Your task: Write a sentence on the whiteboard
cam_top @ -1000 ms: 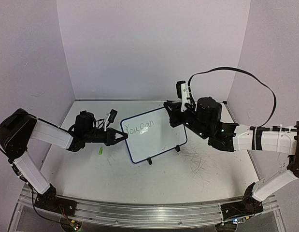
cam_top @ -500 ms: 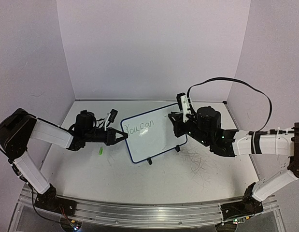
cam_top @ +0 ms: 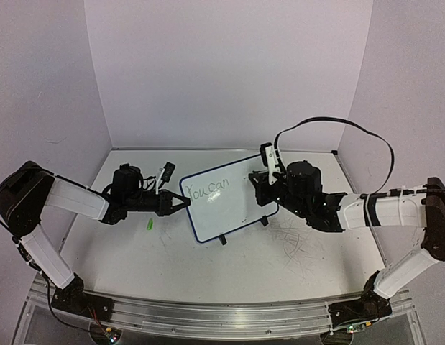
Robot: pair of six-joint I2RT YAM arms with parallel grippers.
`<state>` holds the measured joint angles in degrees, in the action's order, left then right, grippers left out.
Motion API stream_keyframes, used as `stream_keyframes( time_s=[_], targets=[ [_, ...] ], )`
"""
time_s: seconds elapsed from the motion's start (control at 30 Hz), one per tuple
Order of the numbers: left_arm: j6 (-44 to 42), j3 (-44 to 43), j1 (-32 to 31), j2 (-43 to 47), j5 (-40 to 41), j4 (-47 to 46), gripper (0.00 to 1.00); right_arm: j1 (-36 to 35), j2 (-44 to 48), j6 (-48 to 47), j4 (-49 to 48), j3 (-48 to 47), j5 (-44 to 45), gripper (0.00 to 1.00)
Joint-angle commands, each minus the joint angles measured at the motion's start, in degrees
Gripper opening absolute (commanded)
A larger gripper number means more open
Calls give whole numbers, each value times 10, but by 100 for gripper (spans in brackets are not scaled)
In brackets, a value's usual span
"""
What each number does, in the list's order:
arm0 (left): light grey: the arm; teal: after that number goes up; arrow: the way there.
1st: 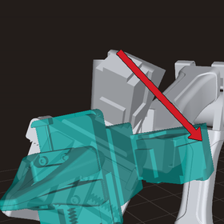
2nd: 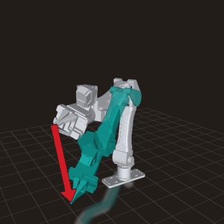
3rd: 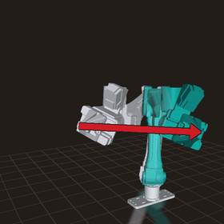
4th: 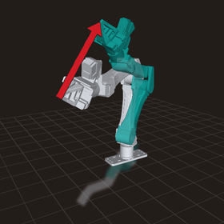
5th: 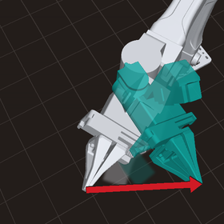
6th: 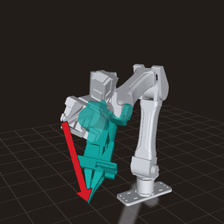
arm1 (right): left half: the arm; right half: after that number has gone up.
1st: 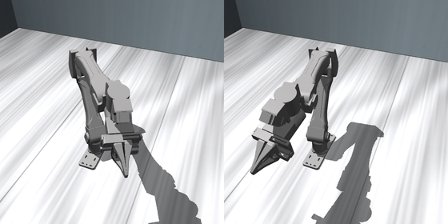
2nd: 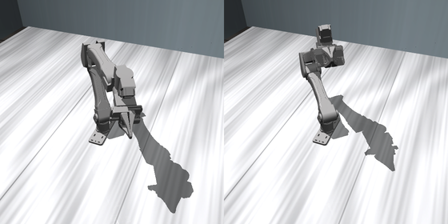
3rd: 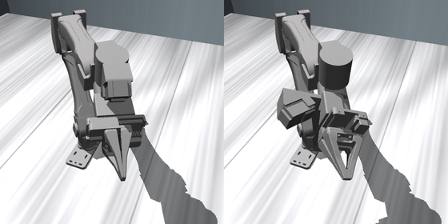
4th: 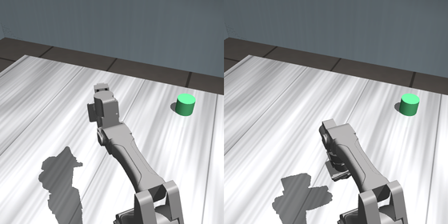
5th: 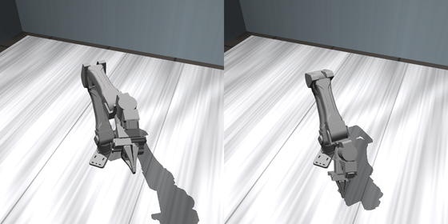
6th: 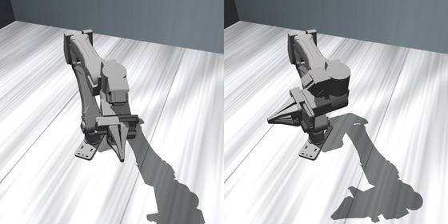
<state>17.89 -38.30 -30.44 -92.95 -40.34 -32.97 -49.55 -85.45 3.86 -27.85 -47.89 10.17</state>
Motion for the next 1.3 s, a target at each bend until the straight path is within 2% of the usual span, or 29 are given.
stream_keyframes(
  time_s=[0.0,0.17,0.47,0.8,1.27],
  targets=[
    [-34,-12,1,-11,42,36,0,37,-1,60,-39,-18,-30,0],
    [-37,-11,1,-7,43,37,0,42,1,57,-49,-6,-25,0],
    [-41,-11,1,-5,43,36,0,42,10,-13,-63,11,-39,0],
    [-35,-12,1,-6,44,37,0,42,-1,-31,-39,-14,-77,0],
    [-31,-14,1,-6,48,37,0,30,-30,-33,-22,-32,-86,0]
  ],
)
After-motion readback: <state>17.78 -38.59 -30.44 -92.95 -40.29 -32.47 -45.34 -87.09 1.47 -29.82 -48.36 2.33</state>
